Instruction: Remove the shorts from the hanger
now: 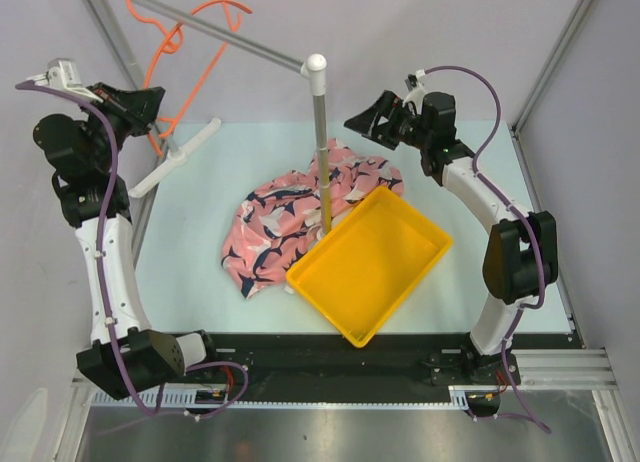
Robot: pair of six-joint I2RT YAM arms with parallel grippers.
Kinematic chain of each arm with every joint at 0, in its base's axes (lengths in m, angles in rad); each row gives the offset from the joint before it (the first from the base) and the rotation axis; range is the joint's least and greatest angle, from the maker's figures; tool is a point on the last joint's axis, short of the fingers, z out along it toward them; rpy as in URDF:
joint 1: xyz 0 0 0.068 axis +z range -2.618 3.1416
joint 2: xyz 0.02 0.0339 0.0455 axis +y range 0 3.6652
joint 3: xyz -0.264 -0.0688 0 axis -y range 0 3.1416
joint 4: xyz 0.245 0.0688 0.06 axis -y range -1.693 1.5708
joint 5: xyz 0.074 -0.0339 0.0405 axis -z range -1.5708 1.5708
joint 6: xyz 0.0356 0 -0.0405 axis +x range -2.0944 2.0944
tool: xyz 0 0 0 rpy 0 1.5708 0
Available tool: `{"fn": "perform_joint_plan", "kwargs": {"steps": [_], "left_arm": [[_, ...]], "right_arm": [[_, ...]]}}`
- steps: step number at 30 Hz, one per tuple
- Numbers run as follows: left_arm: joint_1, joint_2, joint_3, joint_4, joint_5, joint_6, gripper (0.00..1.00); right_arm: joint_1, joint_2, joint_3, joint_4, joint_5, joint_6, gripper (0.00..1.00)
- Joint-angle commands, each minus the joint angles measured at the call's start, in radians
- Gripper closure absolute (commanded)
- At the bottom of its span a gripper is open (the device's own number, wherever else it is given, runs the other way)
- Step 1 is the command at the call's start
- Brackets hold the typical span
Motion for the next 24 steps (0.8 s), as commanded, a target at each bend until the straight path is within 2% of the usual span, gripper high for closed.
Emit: {"fn": "perform_joint_plan", "kwargs": {"steps": [1, 17, 19, 20, 21, 22, 24], "left_arm": [[0.007, 0.019, 0.054, 0.007, 0.043, -0.005, 1.0], [0.005, 0.105, 0.078, 0.004, 0.115, -0.038, 1.0], [0.005, 0.106, 0.08, -0.027, 0.111, -0.034, 0.97], [0.005, 0.103, 0.077, -0.039, 0.103, -0.029, 0.79], [0.005, 0.091, 0.072, -0.074, 0.088, -0.019, 0.67], [0.005, 0.083, 0.066, -0.091, 0.057, -0.014, 0.49], [0.004, 0.051, 0.066, -0.153, 0.02, 0.007, 0.37]], "right_arm": [[0.004, -0.008, 0.002, 0.05, -0.015, 0.014, 0.06], [0.036, 0.065, 0.066, -0.086, 0.047, -0.086, 0.05], [0.04, 0.08, 0.081, -0.12, 0.057, -0.103, 0.04], [0.045, 0.086, 0.104, -0.158, 0.088, -0.129, 0.02], [0.053, 0.101, 0.118, -0.186, 0.111, -0.15, 0.0], [0.057, 0.115, 0.144, -0.263, 0.16, -0.173, 0.0], [0.066, 0.15, 0.245, -0.366, 0.217, -0.253, 0.0]]}}
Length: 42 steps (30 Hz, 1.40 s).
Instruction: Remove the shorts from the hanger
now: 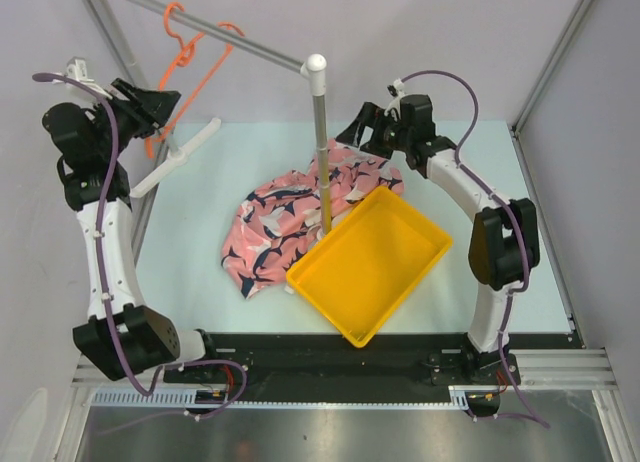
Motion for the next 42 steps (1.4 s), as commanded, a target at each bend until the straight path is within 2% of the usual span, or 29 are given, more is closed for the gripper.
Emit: {"fn": "perform_joint_plan", "kwargs": {"steps": [1, 2, 4, 6, 7, 10, 14, 21, 25, 29, 31, 32, 33, 35, 38, 39, 41, 42], "left_arm": [[-0.001, -0.067, 0.017, -0.131, -0.084, 0.027, 0.32], [-0.004, -0.081, 0.009, -0.151, -0.101, 0.034, 0.16], [-0.018, -0.141, -0.032, -0.205, -0.154, 0.06, 0.05], [-0.025, -0.19, -0.079, -0.219, -0.194, 0.056, 0.02], [-0.03, -0.242, -0.133, -0.223, -0.217, 0.048, 0.02], [-0.047, -0.348, -0.255, -0.227, -0.28, 0.025, 0.01], [-0.093, -0.443, -0.395, -0.239, -0.343, 0.022, 0.01], [-0.213, -0.529, -0.651, -0.254, -0.326, 0.021, 0.02], [-0.255, -0.589, -0.823, -0.236, -0.264, 0.004, 0.03], [-0.276, -0.647, -0.925, -0.216, -0.184, -0.019, 0.05], [-0.311, -0.679, -0.963, -0.21, -0.176, -0.032, 0.06], [-0.331, -0.689, -0.969, -0.211, -0.187, -0.041, 0.06], [-0.347, -0.698, -0.975, -0.213, -0.191, -0.044, 0.06], [-0.409, -0.719, -0.98, -0.223, -0.208, -0.058, 0.06], [-0.467, -0.749, -0.98, -0.237, -0.222, -0.068, 0.06], [-0.489, -0.753, -0.979, -0.24, -0.223, -0.07, 0.06], [-0.499, -0.776, -0.977, -0.251, -0.224, -0.07, 0.06], [-0.509, -0.785, -0.974, -0.268, -0.224, -0.068, 0.06]], "right_arm": [[0.03, 0.085, 0.196, -0.269, 0.157, -0.16, 0.0], [0.035, 0.102, 0.249, -0.307, 0.218, -0.182, 0.0], [0.047, 0.16, 0.296, -0.406, 0.309, -0.218, 0.0], [0.053, 0.201, 0.371, -0.471, 0.361, -0.238, 0.0], [0.055, 0.218, 0.394, -0.527, 0.413, -0.242, 0.0], [0.061, 0.275, 0.429, -0.59, 0.441, -0.264, 0.0], [0.061, 0.315, 0.408, -0.608, 0.458, -0.294, 0.0], [0.081, 0.37, 0.396, -0.635, 0.567, -0.332, 0.01], [0.093, 0.41, 0.402, -0.641, 0.569, -0.329, 0.0], [0.117, 0.45, 0.405, -0.617, 0.57, -0.312, 0.03], [0.13, 0.467, 0.423, -0.603, 0.59, -0.301, 0.1], [0.137, 0.481, 0.429, -0.595, 0.59, -0.298, 0.17], [0.137, 0.488, 0.455, -0.594, 0.589, -0.294, 0.37], [0.137, 0.488, 0.484, -0.597, 0.598, -0.272, 0.57], [0.133, 0.446, 0.509, -0.586, 0.624, -0.263, 0.74], [0.13, 0.43, 0.52, -0.582, 0.633, -0.266, 0.83], [0.121, 0.378, 0.531, -0.571, 0.644, -0.269, 0.91], [0.117, 0.357, 0.538, -0.571, 0.661, -0.272, 0.99]]}}
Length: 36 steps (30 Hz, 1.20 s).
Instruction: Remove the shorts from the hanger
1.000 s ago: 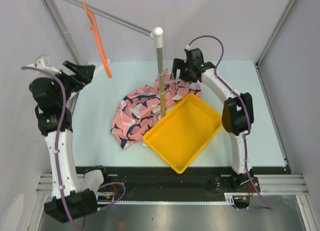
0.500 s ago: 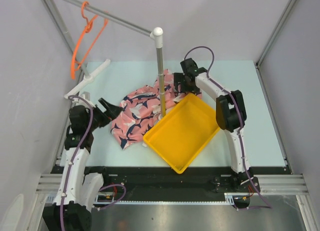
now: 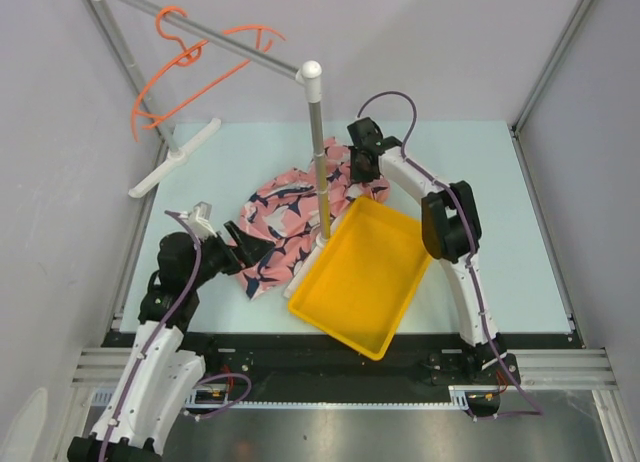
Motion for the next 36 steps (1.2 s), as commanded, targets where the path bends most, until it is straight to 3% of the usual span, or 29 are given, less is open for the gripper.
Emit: {"fn": "perform_joint_plan", "kwargs": {"steps": [1, 12, 22, 36], "left_arm": [[-0.036, -0.049, 0.006, -0.016, 0.001, -0.018, 0.06], [-0.042, -0.163, 0.0, -0.117, 0.034, 0.043, 0.06], [-0.042, -0.218, 0.032, -0.154, 0.085, 0.034, 0.05], [-0.042, -0.256, 0.064, -0.205, 0.117, 0.054, 0.05]], "right_arm": [[-0.015, -0.137, 0.077, 0.015, 0.069, 0.002, 1.0], [-0.053, -0.473, 0.104, -0.039, 0.066, 0.058, 1.0], [0.005, -0.774, 0.108, -0.172, 0.115, 0.09, 1.0], [0.094, -1.223, -0.122, -0.227, 0.148, 0.062, 1.0]]}}
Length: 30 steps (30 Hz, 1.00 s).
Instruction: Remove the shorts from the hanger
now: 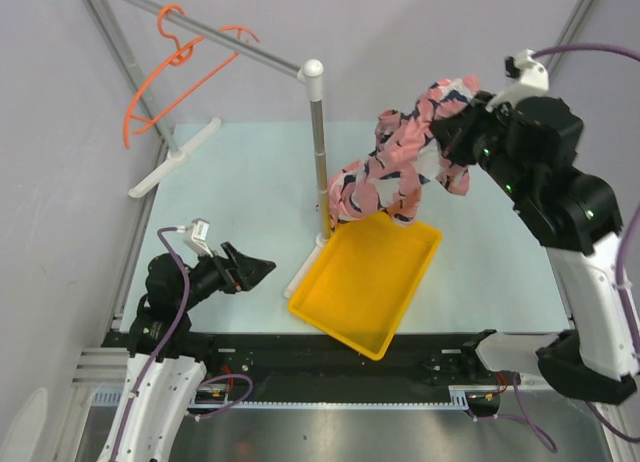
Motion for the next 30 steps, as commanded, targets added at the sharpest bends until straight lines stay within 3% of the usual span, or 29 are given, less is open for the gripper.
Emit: {"fn": "perform_joint_plan", "kwargs": {"steps": [1, 11, 18, 25, 30], "left_arm": [[-0.006, -0.008, 0.056, -0.017, 0.028, 0.035, 0.05], [-0.006, -0.002, 0.101, -0.036, 0.038, 0.035, 0.05], [-0.004, 0.005, 0.11, -0.042, 0.032, 0.041, 0.04], [-0.006, 0.023, 0.124, -0.04, 0.028, 0.045, 0.04], [-0.006, 0.023, 0.127, -0.043, 0.026, 0.045, 0.04]], "right_arm": [[0.006, -0.128, -0.049, -0.012, 0.053, -0.016, 1.0], [0.006, -0.176, -0.182, 0.019, 0.025, -0.054, 1.0], [0.012, -0.153, -0.438, 0.213, -0.256, -0.066, 1.0], [0.181, -0.015, -0.567, 0.296, -0.276, -0.063, 1.0], [0.207, -0.026, -0.728, 0.434, -0.336, 0.05, 1.0]]}}
